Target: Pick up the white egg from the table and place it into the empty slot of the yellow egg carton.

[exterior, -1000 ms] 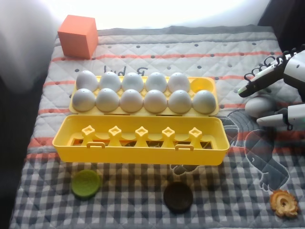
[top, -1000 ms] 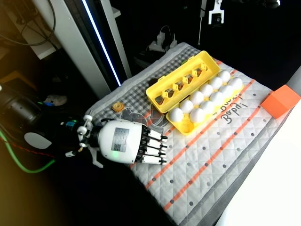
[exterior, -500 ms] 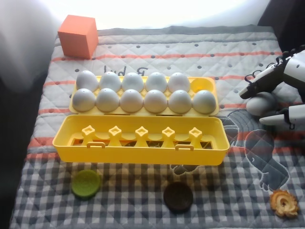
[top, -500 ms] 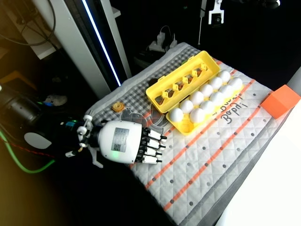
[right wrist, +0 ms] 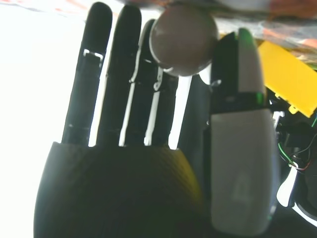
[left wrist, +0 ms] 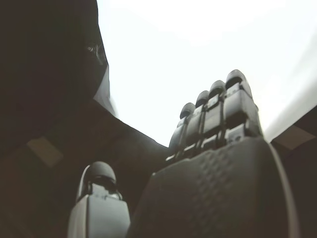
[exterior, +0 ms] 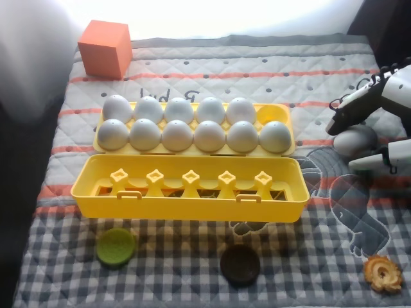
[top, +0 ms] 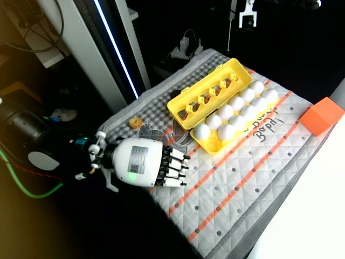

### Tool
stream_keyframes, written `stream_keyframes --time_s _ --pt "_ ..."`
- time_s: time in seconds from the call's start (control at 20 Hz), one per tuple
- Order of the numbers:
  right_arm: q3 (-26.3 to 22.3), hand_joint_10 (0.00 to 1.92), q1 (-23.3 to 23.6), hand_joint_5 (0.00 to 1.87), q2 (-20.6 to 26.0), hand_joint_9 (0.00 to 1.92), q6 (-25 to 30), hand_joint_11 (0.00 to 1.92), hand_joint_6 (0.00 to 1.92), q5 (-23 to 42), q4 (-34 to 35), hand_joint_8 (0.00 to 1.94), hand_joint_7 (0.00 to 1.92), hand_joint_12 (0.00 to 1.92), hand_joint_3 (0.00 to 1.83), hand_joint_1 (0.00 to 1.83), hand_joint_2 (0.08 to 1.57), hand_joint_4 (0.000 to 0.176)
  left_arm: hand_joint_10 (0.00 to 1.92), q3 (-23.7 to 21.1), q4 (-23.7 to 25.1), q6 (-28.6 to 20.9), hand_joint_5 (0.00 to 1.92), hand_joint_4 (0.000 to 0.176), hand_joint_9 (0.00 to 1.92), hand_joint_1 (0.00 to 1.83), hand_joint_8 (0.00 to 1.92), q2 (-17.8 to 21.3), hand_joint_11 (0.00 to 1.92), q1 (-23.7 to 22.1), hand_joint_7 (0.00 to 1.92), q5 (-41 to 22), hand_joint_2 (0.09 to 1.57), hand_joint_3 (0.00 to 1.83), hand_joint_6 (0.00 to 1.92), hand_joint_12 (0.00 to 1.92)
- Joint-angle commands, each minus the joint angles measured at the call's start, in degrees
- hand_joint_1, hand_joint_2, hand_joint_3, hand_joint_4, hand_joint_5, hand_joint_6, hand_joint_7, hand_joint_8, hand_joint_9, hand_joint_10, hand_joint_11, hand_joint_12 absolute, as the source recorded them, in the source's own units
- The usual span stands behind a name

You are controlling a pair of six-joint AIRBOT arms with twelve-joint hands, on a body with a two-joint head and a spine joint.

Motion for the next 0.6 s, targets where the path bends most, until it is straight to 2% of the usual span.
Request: stream_keyframes --time_s 0.0,0.05,0.1,0.15,0.3,0.35,0.4,0.45,0.5,0.55 --pt "-0.1 0.00 1.0 0.95 0.4 1.06 0.0 0.64 1.01 6.3 1.8 0.90 1.05 0.95 0.00 1.21 1.11 0.031 0.00 0.2 0.3 -0.4 0.00 0.042 0.00 0.00 0.00 0.0 0.00 -0.2 0.00 -7.2 0.89 0.00 0.00 0.00" --pt "-0.1 0.02 1.4 0.98 0.6 1.04 0.0 0.61 0.98 6.4 1.7 0.36 0.99 0.98 0.00 1.11 1.11 0.017 0.00 0.2 0.3 -0.4 0.00 0.038 0.00 0.00 0.00 0.0 0.00 -0.2 0.00 -7.2 0.89 0.00 0.00 0.00" --pt "-0.2 0.02 1.7 1.00 0.7 1.06 0.0 0.61 0.94 6.4 1.4 0.13 1.05 1.01 0.00 1.10 1.10 0.000 0.00 0.2 0.3 -0.4 0.00 0.035 0.00 0.00 0.00 0.0 0.00 -0.2 0.00 -7.2 0.90 0.00 0.00 0.00" --pt "-0.2 0.01 1.9 0.99 0.8 1.06 0.0 0.60 0.96 6.4 1.3 0.04 1.07 1.05 0.00 1.09 1.11 0.000 0.00 0.2 0.3 -0.4 0.00 0.032 0.00 0.00 0.00 0.0 0.00 -0.2 0.00 -7.2 0.90 0.00 0.00 0.00" --pt "-0.2 0.01 2.3 1.02 0.8 1.09 0.0 0.60 0.91 6.4 1.2 0.01 1.12 1.11 0.00 1.11 1.10 0.000 0.00 0.2 0.3 -0.4 0.00 0.038 0.00 0.00 0.00 0.0 0.00 -0.2 0.00 -7.2 0.89 0.00 0.00 0.00" --pt "-0.2 0.01 2.6 1.03 0.8 1.13 0.0 0.66 0.86 6.4 0.9 0.55 1.16 1.09 0.02 1.21 1.06 0.006 0.00 0.2 0.3 -0.4 0.00 0.037 0.00 0.00 0.00 0.0 0.00 -0.2 0.00 -7.2 0.89 0.00 0.00 0.00" --pt "-0.2 0.01 2.8 1.01 0.8 1.16 0.0 0.69 0.89 6.4 0.8 0.73 1.14 1.13 0.01 1.23 1.07 0.007 0.00 0.2 0.3 -0.4 0.00 0.044 0.00 0.00 0.00 0.0 0.00 -0.2 0.00 -7.2 0.89 0.00 0.00 0.00" --pt "-0.1 0.00 2.9 0.99 0.8 1.15 0.0 0.65 0.92 6.4 0.6 0.79 1.12 1.15 0.00 1.23 1.08 0.015 0.00 0.2 0.3 -0.4 0.00 0.038 0.00 0.00 0.00 0.0 0.00 -0.2 0.00 -7.2 0.89 0.00 0.00 0.00" --pt "-0.1 0.00 3.0 0.99 0.8 1.13 0.0 0.62 0.94 6.4 0.6 0.80 1.11 1.13 0.00 1.23 1.09 0.023 0.00 0.2 0.3 -0.4 0.00 0.036 0.00 0.00 0.00 0.0 0.00 -0.2 0.00 -7.2 0.89 0.00 0.00 0.00" --pt "-0.1 0.02 3.2 1.02 0.8 1.10 0.0 0.58 0.90 6.4 0.6 0.33 1.05 1.11 0.00 1.15 1.09 0.000 0.00 0.2 0.3 -0.4 0.00 0.036 0.00 0.00 0.00 0.0 0.00 -0.2 0.00 -7.2 0.89 0.00 0.00 0.00"
